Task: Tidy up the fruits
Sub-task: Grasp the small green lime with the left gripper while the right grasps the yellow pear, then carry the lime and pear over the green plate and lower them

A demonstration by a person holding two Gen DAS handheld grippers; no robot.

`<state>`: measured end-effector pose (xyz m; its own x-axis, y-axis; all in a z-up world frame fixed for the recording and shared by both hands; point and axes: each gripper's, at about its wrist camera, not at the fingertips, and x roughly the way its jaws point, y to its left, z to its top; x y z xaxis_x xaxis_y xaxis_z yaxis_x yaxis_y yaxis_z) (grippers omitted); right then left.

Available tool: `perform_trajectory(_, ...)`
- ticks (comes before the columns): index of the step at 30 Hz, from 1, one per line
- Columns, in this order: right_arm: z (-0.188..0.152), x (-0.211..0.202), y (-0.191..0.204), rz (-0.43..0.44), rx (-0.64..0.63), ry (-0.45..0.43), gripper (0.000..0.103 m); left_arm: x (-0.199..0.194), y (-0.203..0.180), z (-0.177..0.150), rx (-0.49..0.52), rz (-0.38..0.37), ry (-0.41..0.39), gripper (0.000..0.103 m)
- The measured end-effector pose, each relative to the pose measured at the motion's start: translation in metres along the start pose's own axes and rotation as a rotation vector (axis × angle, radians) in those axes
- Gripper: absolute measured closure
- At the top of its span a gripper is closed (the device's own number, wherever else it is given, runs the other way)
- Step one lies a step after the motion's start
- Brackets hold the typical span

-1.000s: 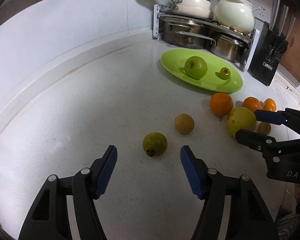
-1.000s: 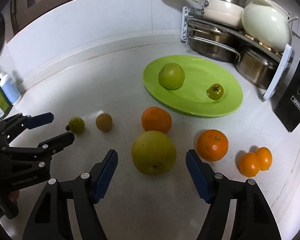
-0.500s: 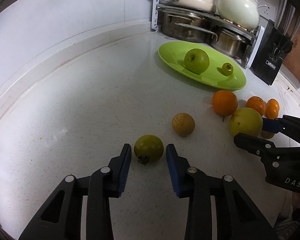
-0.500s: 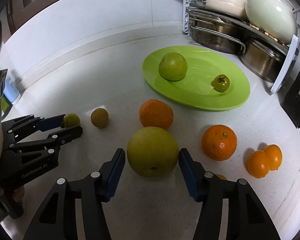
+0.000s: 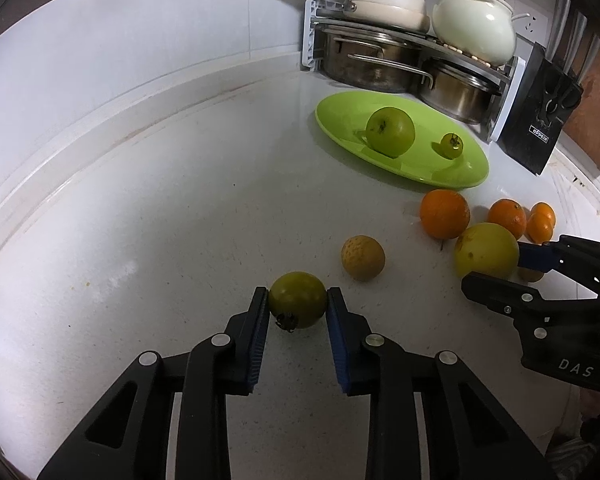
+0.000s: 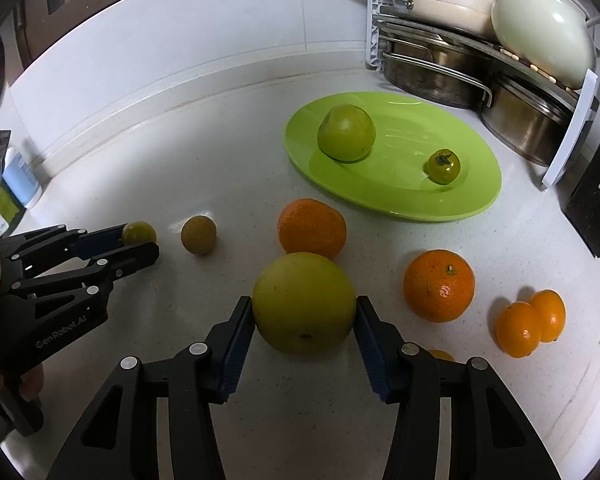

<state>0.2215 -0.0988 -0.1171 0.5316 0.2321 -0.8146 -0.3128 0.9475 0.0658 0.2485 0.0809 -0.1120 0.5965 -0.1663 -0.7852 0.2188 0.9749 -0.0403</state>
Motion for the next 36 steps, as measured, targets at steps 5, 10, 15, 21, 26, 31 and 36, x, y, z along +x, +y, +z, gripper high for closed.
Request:
perform_trajectory(5,0.000,-0.001,0.000,0.005,0.005,0.000,0.052,-0.005,-0.001,0.001,-0.002,-0.002,-0.007,0.074)
perform_trajectory(10,0.000,-0.007,-0.001,0.012,0.006,-0.019,0.052,-0.012,-0.003,0.002,-0.007,-0.004,-0.016,0.074)
perform_trajectory(15,0.003,-0.019,-0.003,0.015,0.003,-0.049,0.052,-0.025,-0.006,0.005,-0.012,0.000,-0.043,0.074)
perform_trajectory(21,0.009,-0.040,-0.008,0.003,0.000,-0.104,0.052,-0.042,-0.015,0.011,-0.017,0.005,-0.078,0.074)
perform_trajectory(26,0.016,-0.059,-0.020,0.004,0.019,-0.135,0.052,-0.056,-0.026,0.022,-0.018,-0.002,-0.123,0.074)
perform_trajectory(31,0.023,-0.073,-0.036,0.025,0.061,-0.155,0.052,-0.067,-0.044,0.036,0.016,-0.013,-0.166,0.074)
perform_trajectory(36,0.032,-0.085,-0.051,0.007,0.067,-0.183,0.052,-0.073,-0.061,0.055,0.041,-0.029,-0.202,0.074)
